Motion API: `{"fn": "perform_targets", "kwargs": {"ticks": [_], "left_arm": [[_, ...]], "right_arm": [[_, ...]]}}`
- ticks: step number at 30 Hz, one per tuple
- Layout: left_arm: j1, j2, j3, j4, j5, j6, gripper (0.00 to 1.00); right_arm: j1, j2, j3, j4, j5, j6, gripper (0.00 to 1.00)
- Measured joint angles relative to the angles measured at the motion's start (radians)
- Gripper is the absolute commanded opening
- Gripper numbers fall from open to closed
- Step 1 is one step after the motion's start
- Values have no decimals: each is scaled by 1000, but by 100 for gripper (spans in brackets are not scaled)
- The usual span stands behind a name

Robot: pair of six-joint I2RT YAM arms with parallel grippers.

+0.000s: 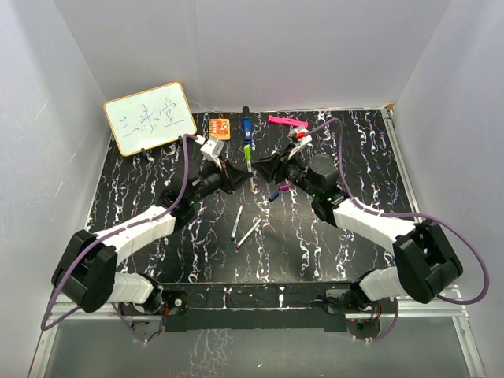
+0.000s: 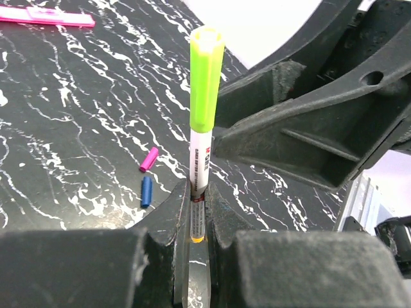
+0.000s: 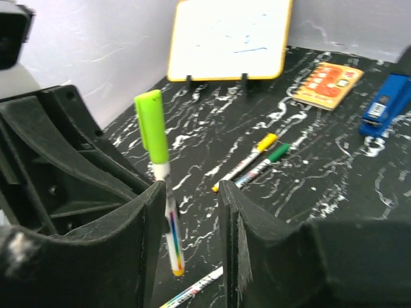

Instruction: Insert the pens into the pen caps

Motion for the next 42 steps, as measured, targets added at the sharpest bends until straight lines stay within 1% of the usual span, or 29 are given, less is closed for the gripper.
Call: {"fn": "perform_targets", "kwargs": {"ticks": [2,3,4,5,7,10,12,13,16,17,19,27,31,32,40,42], "left_arm": [[5,0,19,-43,-19,8,0],[5,0,30,-74,-30,13,0],[5,3,45,-116,-45,20,0],[5,9,64,-157,-59,30,0],[5,37,108,-239,-97,53,0],[6,95,174,-344,-166,90,0],[10,140,219,-409,-212,114,0],[14,166,245,-441,-236,127,0],[32,258,338,-531,-291,161,0],[39,304,381,-569,-309,173,0],[54,350,421,-606,-324,187,0],[106,631,669,-824,-382,239,0],[126,715,751,-897,-378,240,0],[129,720,758,-909,-376,240,1],[138,725,778,-960,-352,227,27],[138,730,778,-967,-341,224,30]], "right_arm": [[2,-13,3,-34,54,-4,39],[1,-23,3,-46,82,-5,42],[1,-37,3,-55,117,-6,50],[0,-58,3,-61,156,-10,54],[0,-95,3,-62,208,-16,59],[-1,-161,0,-53,294,-21,77],[-2,-197,-17,-37,359,-17,95],[-5,-208,-26,-35,381,-14,98],[-27,-222,-56,-32,446,8,98],[-37,-222,-63,-33,458,16,98],[-53,-220,-71,-42,472,34,98],[-72,-204,-75,-69,480,68,98],[-72,-204,-75,-77,480,75,98],[-72,-204,-75,-78,480,77,98],[-72,-192,-75,-80,480,89,98],[-73,-183,-75,-88,479,91,98]]}}
